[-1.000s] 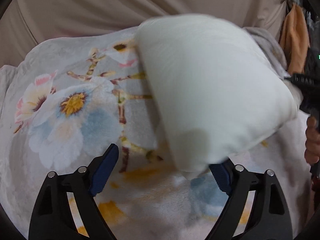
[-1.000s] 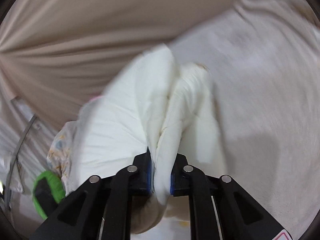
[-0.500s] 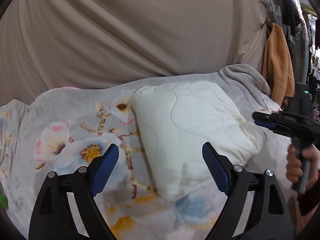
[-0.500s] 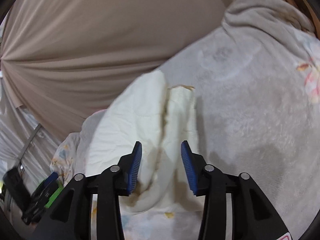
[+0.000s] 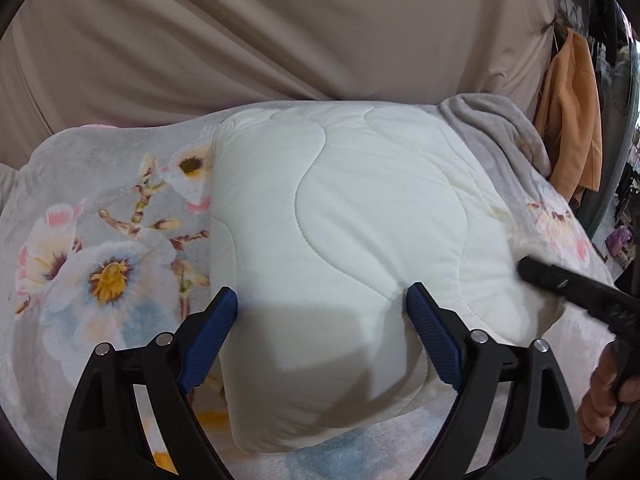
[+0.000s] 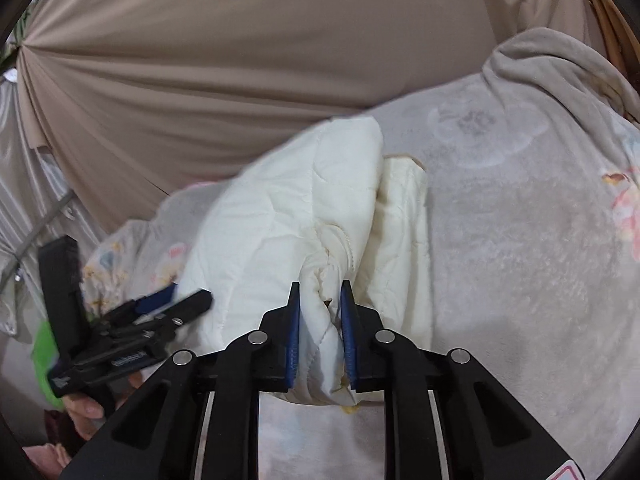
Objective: Fold large clothes
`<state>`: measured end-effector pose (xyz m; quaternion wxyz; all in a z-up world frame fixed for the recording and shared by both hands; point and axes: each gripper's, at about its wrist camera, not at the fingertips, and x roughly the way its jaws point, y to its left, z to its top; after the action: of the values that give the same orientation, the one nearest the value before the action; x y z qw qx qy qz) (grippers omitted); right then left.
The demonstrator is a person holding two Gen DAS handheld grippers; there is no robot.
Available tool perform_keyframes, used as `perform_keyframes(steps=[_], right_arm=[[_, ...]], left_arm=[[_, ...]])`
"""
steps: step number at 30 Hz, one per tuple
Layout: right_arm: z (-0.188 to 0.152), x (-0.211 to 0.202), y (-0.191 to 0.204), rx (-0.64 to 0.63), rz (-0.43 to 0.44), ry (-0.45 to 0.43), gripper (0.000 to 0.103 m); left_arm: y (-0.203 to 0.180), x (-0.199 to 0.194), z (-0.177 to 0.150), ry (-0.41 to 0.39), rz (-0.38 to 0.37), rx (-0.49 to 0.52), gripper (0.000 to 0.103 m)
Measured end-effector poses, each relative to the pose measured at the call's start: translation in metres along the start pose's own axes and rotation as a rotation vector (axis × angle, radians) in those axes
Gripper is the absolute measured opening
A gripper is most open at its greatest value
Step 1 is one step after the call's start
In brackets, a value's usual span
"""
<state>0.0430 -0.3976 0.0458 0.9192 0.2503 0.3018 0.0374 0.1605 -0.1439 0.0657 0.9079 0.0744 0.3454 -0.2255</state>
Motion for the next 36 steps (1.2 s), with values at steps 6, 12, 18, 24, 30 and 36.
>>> perform_keyframes(steps=[6,12,18,24,30,36], right_arm=[[-0.021,0.046,-0.021,0.026,-0.083,0.104,0.019],[0.023,0.001,0.004,0.04,-0.124,-0.017,0.023],[0.072,0.015,0.054,-0.098,-0.177,-0.093,0.02],[0.074,0.094,0.043,-0.117,-0.324,-0.001,0.014],[0.067,0.133,0.009,-0.057,-0.276,0.062,0.012],[0.074,0.091,0.013,0.017,-0.206,0.042,0.017]], left_arm=[[-0.026,0.016,-0.018,-0.029,0.131,0.1,0.09],[-0.017,0.016,-0.009,-0.009,0.112,0.046,0.09],[-0.016,0.016,-0.01,-0.004,0.111,0.039,0.091],[-0.016,0.016,-0.009,-0.014,0.099,0.039,0.092],[-0.023,0.018,-0.008,-0.024,0.114,0.065,0.092],[-0.012,0.019,-0.007,0.016,0.1,0.03,0.092]])
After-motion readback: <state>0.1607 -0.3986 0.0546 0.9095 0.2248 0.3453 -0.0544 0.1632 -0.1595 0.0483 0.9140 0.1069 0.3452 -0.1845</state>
